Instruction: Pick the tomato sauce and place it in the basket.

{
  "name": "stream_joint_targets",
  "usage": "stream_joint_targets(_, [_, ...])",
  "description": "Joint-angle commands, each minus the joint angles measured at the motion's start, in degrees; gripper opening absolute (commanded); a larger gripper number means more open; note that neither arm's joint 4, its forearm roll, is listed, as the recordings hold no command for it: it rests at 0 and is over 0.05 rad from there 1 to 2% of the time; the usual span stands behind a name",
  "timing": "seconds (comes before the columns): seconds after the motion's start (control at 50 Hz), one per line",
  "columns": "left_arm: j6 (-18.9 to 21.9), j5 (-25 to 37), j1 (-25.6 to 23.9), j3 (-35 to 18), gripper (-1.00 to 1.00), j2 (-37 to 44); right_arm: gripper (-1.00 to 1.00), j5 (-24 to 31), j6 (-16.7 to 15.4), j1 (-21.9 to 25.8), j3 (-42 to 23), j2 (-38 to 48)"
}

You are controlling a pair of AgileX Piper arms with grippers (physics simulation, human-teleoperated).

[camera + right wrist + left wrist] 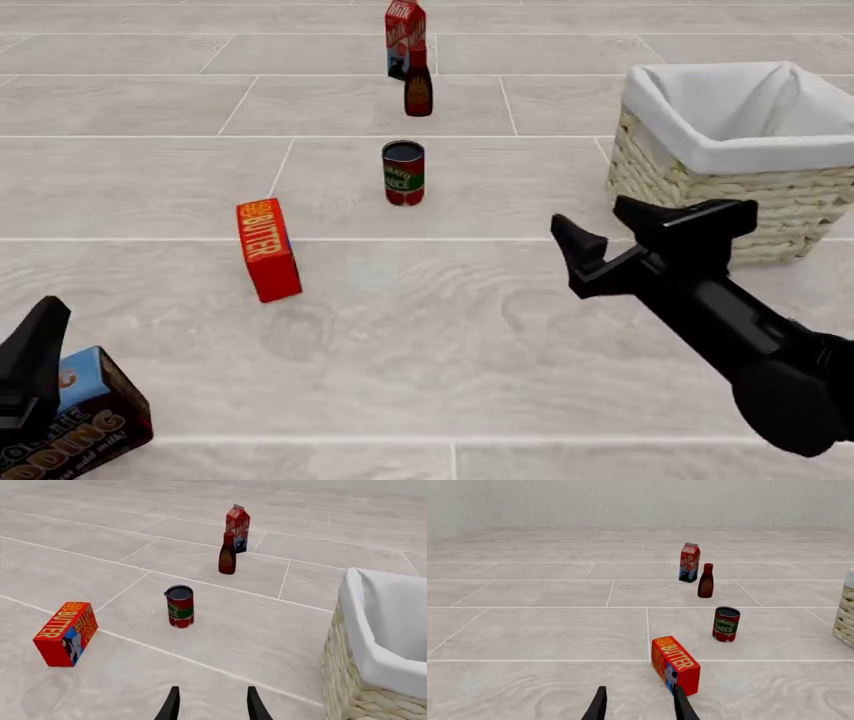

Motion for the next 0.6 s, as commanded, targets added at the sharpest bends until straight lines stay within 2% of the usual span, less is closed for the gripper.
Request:
stream_joint_targets(0.02, [0.00, 0.00, 0.00, 0.00, 1.00, 0.00, 1.00, -0.10, -0.45, 1.31, -3.64, 4.48])
stream_joint_targets(0.6, [0.00, 0.00, 0.00, 0.00, 1.00, 0.00, 1.00, 2.90, -1.87, 3.69, -14.54, 14.89])
